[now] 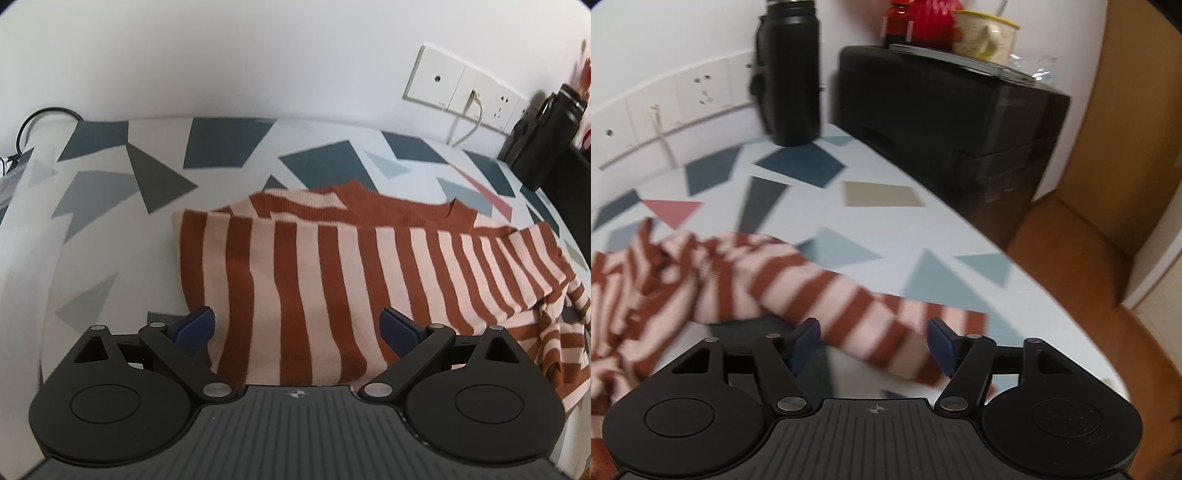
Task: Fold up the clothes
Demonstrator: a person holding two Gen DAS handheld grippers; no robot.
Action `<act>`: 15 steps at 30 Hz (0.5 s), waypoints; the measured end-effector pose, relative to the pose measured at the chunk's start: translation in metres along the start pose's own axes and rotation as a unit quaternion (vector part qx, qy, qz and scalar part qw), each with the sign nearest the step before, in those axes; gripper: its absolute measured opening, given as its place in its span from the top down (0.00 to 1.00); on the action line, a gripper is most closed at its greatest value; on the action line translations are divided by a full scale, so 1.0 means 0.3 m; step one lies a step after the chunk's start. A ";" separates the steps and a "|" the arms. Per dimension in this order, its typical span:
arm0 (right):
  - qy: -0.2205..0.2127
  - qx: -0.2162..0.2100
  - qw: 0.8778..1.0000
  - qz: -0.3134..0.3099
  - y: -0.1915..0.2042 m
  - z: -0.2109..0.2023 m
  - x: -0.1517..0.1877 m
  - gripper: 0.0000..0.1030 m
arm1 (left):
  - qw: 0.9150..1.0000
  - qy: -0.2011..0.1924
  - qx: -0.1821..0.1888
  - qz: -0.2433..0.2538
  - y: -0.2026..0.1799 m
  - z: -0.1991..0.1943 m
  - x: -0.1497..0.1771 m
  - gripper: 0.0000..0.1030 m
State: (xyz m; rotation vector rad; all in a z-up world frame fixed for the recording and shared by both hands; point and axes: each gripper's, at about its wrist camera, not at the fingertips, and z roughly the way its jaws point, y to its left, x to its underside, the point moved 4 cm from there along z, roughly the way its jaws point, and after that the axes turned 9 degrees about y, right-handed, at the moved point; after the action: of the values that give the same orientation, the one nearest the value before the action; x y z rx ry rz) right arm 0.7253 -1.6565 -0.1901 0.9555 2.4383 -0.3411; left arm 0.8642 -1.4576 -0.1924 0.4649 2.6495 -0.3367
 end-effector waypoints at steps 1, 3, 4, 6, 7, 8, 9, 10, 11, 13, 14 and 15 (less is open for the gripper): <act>-0.001 0.008 1.000 0.000 -0.015 0.003 0.006 0.37 | 1.000 0.002 -0.002 -0.001 -0.002 0.003 0.004 0.04; 0.006 0.015 1.000 0.004 -0.037 0.021 0.006 0.36 | 1.000 0.007 -0.004 -0.004 -0.005 0.008 0.012 0.03; 0.012 0.010 1.000 0.007 -0.043 0.035 0.003 0.36 | 1.000 0.009 -0.005 -0.005 -0.008 0.010 0.016 0.03; 0.022 0.000 1.000 0.010 -0.047 0.058 -0.003 0.36 | 1.000 0.013 -0.007 -0.004 -0.016 0.013 0.023 0.03; 0.026 -0.005 1.000 0.010 -0.047 0.069 -0.007 0.36 | 1.000 0.014 -0.009 -0.002 -0.019 0.014 0.027 0.02; 0.026 -0.009 1.000 0.009 -0.042 0.073 -0.015 0.36 | 1.000 0.015 -0.011 -0.001 -0.022 0.014 0.030 0.02; 0.026 -0.013 1.000 0.007 -0.038 0.077 -0.023 0.39 | 1.000 0.017 -0.013 -0.001 -0.023 0.016 0.033 0.02; 0.027 -0.018 0.999 0.005 -0.034 0.081 -0.030 0.44 | 1.000 0.018 -0.016 -0.001 -0.023 0.019 0.036 0.01; 0.027 -0.027 0.999 0.004 -0.025 0.087 -0.046 0.50 | 1.000 0.020 -0.019 -0.001 -0.023 0.022 0.039 0.01; 0.029 -0.045 0.999 0.003 -0.008 0.097 -0.078 0.75 | 0.999 0.018 -0.028 -0.004 -0.025 0.026 0.043 0.01; 0.030 -0.053 0.998 0.002 0.001 0.102 -0.094 0.80 | 0.999 0.019 -0.030 -0.003 -0.027 0.027 0.044 0.01; 0.031 -0.062 0.998 0.002 0.010 0.107 -0.110 0.90 | 0.999 0.019 -0.033 -0.001 -0.029 0.028 0.046 0.01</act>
State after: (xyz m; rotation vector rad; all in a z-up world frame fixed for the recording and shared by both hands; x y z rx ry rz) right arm 0.7595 -1.6859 -0.2000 0.9284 2.4807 -0.1580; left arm 0.8525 -1.4644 -0.2047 0.4509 2.6889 -0.2428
